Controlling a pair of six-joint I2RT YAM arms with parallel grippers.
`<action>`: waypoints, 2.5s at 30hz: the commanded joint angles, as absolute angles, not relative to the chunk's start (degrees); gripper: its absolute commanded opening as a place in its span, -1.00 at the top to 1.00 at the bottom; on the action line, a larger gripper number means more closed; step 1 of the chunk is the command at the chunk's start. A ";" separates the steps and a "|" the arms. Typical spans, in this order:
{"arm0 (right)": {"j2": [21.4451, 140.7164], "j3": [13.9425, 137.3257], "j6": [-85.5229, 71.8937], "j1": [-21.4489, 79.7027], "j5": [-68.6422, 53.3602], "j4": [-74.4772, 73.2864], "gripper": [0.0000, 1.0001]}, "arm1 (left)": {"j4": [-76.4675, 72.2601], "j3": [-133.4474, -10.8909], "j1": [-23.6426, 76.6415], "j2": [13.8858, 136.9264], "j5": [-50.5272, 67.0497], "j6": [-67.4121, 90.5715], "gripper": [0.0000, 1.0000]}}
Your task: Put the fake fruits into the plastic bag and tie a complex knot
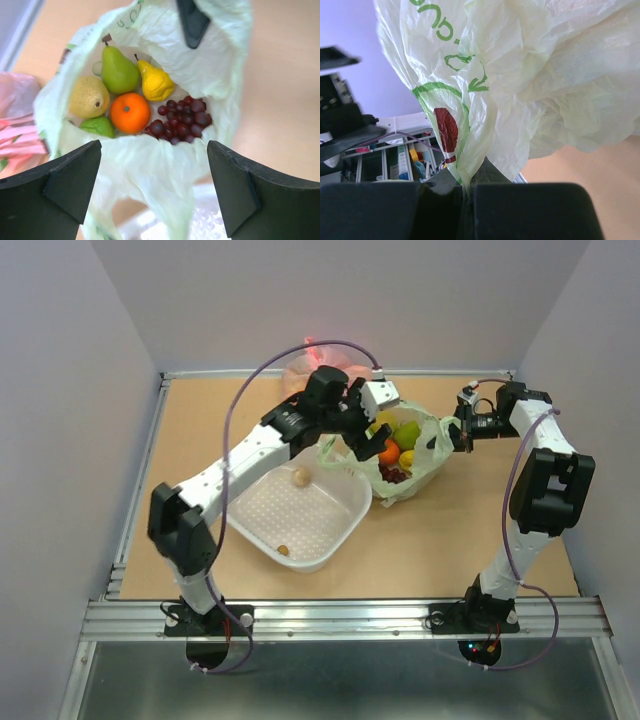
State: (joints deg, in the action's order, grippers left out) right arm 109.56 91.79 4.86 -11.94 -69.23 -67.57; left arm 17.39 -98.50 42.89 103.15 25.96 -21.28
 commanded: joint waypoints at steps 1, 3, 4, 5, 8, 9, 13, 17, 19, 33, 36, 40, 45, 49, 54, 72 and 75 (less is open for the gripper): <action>108.19 94.31 6.15 -12.04 -70.14 -68.38 0.99 | 16.42 -92.03 41.58 90.19 26.72 -19.16 -0.97; 108.11 94.31 6.24 -12.13 -69.96 -68.47 0.99 | 19.32 -92.19 37.81 88.86 26.89 -18.02 -0.97; 108.11 94.31 6.33 -12.04 -69.79 -68.47 0.99 | 23.25 -92.72 36.05 88.68 27.33 -18.10 -0.97; 108.02 94.22 6.33 -12.04 -69.70 -68.47 0.99 | 25.47 -94.29 32.12 88.77 27.33 -18.98 -0.97; 108.19 94.22 6.33 -12.04 -69.35 -68.55 0.99 | 34.08 -96.06 26.65 89.82 24.81 -23.27 -0.96; 108.28 94.31 6.33 -12.04 -69.35 -68.55 0.99 | 36.80 -95.80 23.15 90.09 23.92 -26.51 -0.96; 108.46 94.57 6.42 -12.04 -69.08 -68.73 0.99 | 41.82 -95.45 14.25 91.22 20.75 -33.64 -0.97; 108.19 93.87 6.68 -12.04 -69.52 -68.91 0.99 | 45.87 -97.20 7.92 93.86 17.85 -38.93 -0.97; 108.11 93.69 6.77 -12.04 -69.43 -68.91 0.99 | 47.63 -97.03 6.68 94.57 17.49 -41.39 -0.97; 108.37 94.92 6.42 -12.04 -68.82 -68.91 0.99 | 42.55 -87.01 6.59 99.58 14.42 -37.89 -0.91; 108.28 94.92 6.42 -12.04 -68.64 -68.91 0.99 | 41.92 -88.06 6.59 101.24 14.15 -37.00 -0.62; 108.28 94.83 6.42 -12.04 -68.64 -68.91 0.99 | 42.98 -91.13 6.24 102.22 14.85 -31.92 0.43; 108.81 95.54 5.98 -12.04 -68.73 -68.47 0.99 | 42.54 -93.33 3.52 101.60 14.24 -18.04 1.00; 109.34 96.50 5.45 -12.04 -68.73 -68.20 0.99 | 41.22 -96.41 -1.65 99.94 9.24 -3.46 1.00; 109.78 97.38 4.92 -12.04 -68.29 -68.20 0.99 | 39.11 -100.97 -6.06 98.70 -3.93 10.86 1.00; 109.60 97.47 6.06 -12.04 -64.16 -69.34 0.99 | 35.08 -105.47 -16.43 107.31 -8.02 21.37 -0.24; 109.69 97.38 6.85 -12.04 -63.46 -69.52 0.99 | 35.24 -106.00 -16.44 107.75 -5.37 20.57 -0.97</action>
State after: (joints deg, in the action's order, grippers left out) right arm 110.19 94.89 5.10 -11.94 -64.42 -68.60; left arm 38.06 -102.91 -16.43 108.53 -9.39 20.38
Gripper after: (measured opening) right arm 0.012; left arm 0.854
